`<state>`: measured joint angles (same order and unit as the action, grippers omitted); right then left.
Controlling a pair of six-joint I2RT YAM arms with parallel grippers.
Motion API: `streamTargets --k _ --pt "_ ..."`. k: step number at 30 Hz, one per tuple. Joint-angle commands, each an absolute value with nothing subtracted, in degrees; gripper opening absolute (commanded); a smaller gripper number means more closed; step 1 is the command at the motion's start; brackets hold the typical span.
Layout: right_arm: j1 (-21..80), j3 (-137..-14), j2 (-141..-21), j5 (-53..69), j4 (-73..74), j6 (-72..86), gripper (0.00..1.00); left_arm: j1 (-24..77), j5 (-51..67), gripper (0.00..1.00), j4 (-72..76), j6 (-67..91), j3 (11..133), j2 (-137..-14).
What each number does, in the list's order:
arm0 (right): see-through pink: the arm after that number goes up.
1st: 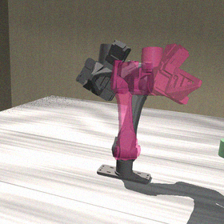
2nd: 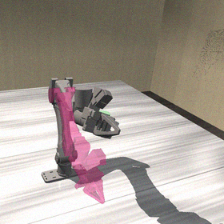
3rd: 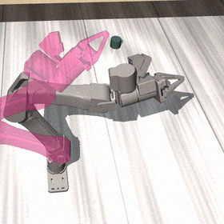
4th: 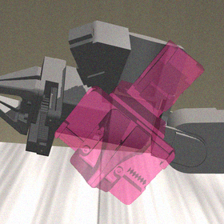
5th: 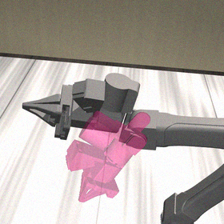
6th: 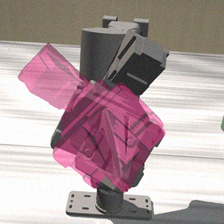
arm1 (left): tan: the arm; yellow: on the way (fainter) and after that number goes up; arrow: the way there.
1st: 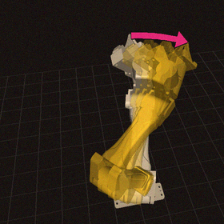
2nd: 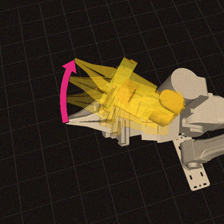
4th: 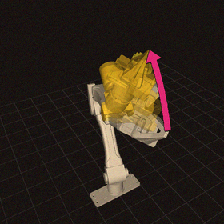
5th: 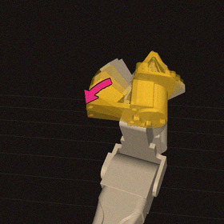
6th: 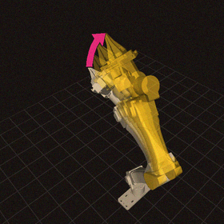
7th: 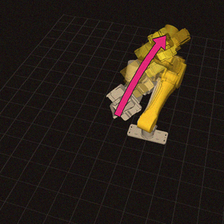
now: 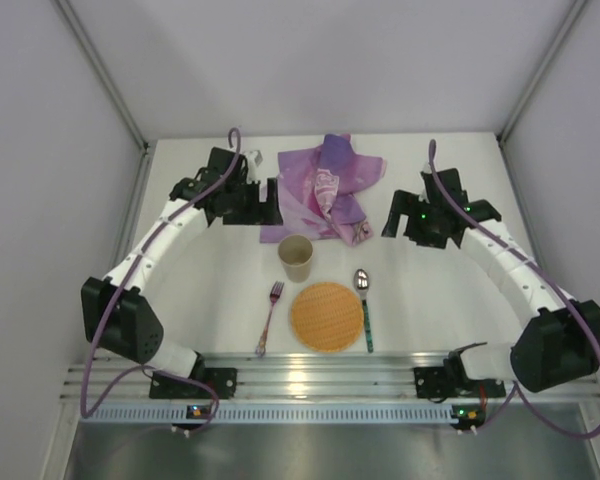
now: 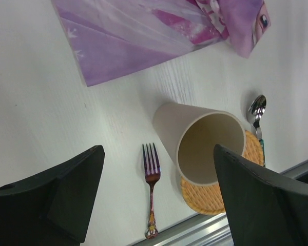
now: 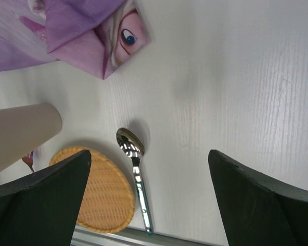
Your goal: Set the dinner table for one person
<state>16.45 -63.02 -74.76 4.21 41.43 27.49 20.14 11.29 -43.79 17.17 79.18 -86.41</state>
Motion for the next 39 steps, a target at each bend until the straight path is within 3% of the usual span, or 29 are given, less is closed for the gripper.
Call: streamTargets --k 1,11,13,16,18,19,21,22,26,29,39 --pt "16.70 -63.63 -76.11 3.43 41.13 27.86 0.98 21.79 13.10 0.93 -46.67 15.12 75.68 -85.08" --pt "18.79 -64.33 -74.89 5.80 40.69 25.07 0.95 23.73 8.26 0.86 -43.43 14.68 71.02 -89.03" --pt "22.82 -64.69 -74.62 5.10 41.22 22.69 0.95 23.73 8.35 0.74 -42.11 14.85 71.10 -90.69" --pt "27.49 -63.55 -75.14 6.23 42.28 23.46 0.95 23.73 9.31 0.45 -40.35 15.20 71.54 -93.15" --pt "30.13 -60.92 -75.50 6.94 40.35 24.60 0.93 23.73 10.80 0.34 -39.20 15.29 72.07 -94.56" --pt "32.93 -60.21 -75.85 6.68 39.65 25.74 0.93 23.73 10.98 0.20 -39.03 15.38 72.24 -95.88" --pt "35.23 -59.68 -77.78 6.07 38.94 26.63 0.91 23.73 11.95 0.11 -39.02 14.94 73.47 -97.20" --pt "36.90 -60.03 -78.48 5.11 39.02 26.89 0.89 23.73 11.95 0.00 -39.20 14.77 73.91 -97.73" --pt "38.76 -62.83 -82.17 3.08 40.69 26.02 0.87 23.64 6.61 0.00 -42.62 12.58 78.12 -98.35" --pt "39.29 -63.98 -82.88 2.64 40.69 25.40 0.87 21.81 -5.77 0.00 -47.10 13.09 80.15 -97.91" --pt "44.11 -69.52 -85.95 1.58 42.89 20.40 0.87 7.31 -21.88 0.00 -52.29 16.61 80.25 -96.94"
